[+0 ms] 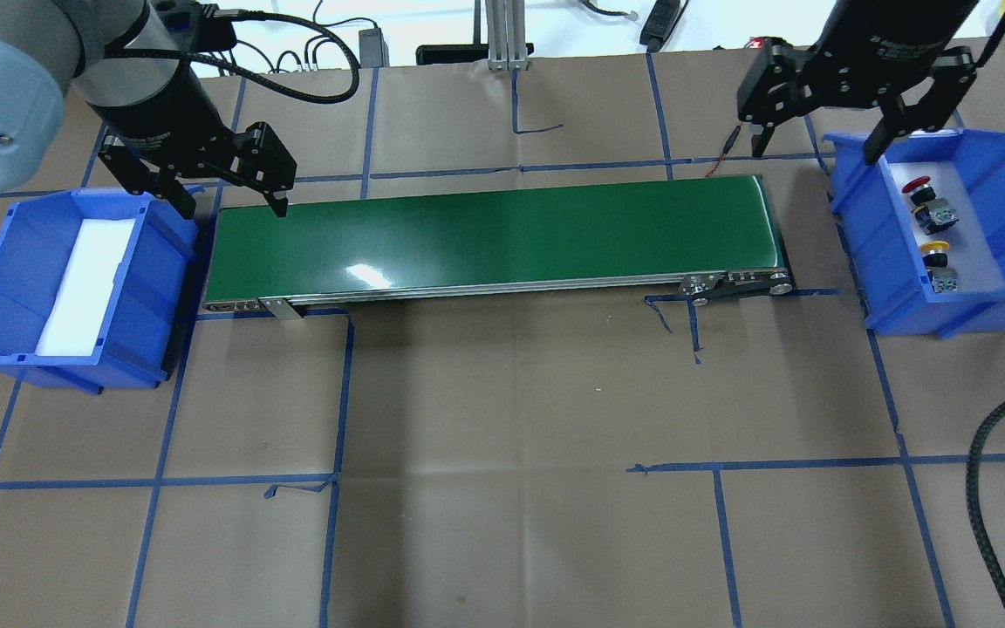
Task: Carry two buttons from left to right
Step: 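Raise the right gripper out of the bin and move it toward the belt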
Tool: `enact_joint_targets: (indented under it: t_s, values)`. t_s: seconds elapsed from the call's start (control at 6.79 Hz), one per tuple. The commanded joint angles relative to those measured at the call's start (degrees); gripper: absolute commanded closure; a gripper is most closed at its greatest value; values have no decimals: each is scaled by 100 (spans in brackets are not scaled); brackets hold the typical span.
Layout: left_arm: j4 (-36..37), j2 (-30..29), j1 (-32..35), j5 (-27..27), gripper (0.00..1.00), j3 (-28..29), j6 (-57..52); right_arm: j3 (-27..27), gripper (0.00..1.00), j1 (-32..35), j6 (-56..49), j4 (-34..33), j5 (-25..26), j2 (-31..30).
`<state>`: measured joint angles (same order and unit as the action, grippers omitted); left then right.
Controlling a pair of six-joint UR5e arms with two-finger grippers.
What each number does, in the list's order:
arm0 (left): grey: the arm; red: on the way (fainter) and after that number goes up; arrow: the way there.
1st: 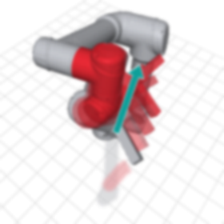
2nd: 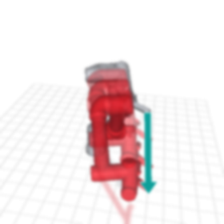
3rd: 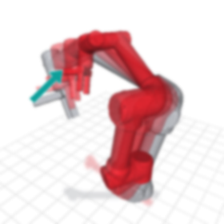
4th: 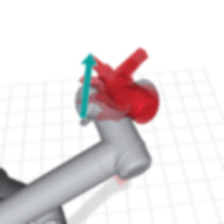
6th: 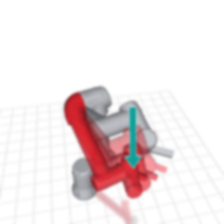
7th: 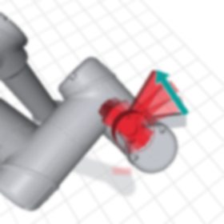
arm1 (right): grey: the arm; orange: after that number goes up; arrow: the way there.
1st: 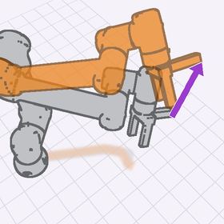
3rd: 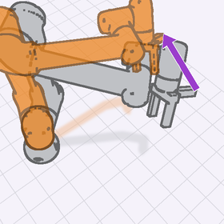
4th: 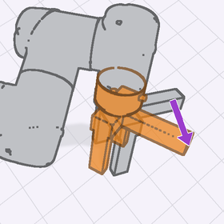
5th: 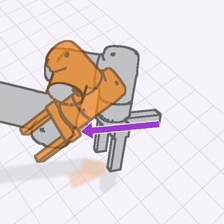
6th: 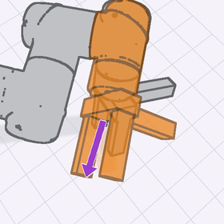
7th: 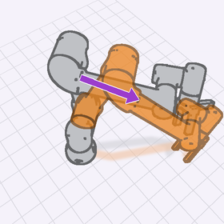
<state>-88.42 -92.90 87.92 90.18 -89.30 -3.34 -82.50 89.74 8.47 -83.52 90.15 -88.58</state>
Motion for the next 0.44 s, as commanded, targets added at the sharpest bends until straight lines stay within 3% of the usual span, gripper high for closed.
enact_joint_targets:
  t_s: [0.0,0.29]
  values:
    - [0,0,-3,0,0,0,0,-526,0,254,287,-67,-23,-97]
    - [0,9,-20,17,0,0,0,-907,0,263,366,-538,-41,-475]
